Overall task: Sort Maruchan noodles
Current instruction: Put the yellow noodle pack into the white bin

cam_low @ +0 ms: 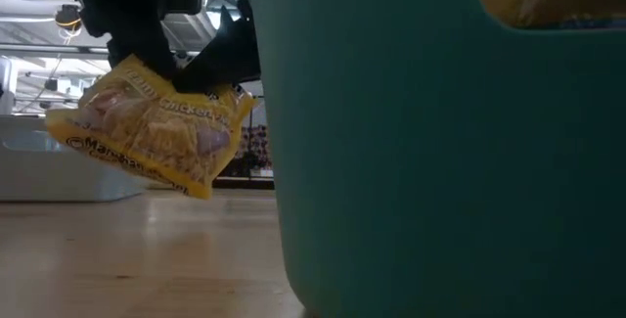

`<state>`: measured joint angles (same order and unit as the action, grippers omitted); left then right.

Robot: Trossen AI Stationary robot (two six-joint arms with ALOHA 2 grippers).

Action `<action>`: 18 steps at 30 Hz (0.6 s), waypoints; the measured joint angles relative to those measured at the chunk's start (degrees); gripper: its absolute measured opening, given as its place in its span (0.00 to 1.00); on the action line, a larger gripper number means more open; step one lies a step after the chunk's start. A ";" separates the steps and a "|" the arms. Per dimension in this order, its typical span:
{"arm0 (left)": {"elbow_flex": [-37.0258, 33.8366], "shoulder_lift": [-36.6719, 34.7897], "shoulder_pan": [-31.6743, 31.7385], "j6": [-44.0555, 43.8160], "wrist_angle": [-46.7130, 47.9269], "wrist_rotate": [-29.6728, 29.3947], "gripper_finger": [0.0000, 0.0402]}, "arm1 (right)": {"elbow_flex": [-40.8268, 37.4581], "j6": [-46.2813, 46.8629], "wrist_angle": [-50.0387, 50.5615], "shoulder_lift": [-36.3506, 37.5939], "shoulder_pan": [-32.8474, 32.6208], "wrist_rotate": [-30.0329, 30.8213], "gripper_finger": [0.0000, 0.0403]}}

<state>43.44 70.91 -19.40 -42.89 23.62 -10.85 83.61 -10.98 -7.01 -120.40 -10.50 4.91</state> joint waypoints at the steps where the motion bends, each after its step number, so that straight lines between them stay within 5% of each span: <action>1: 0.00 0.00 0.00 0.04 0.09 0.02 0.41 | 0.00 0.00 0.00 0.00 0.00 -0.07 0.22; 6: 0.00 0.00 -0.34 0.26 -0.01 0.09 0.29 | 0.00 0.12 -0.40 0.00 0.02 0.01 0.25; 18: 0.51 -2.82 -1.76 1.78 7.14 -1.98 0.19 | 0.07 0.21 9.75 5.44 0.00 2.63 0.58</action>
<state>43.95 68.10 -21.16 -41.11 30.76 -12.83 83.68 -10.78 2.75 -114.96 -10.50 7.54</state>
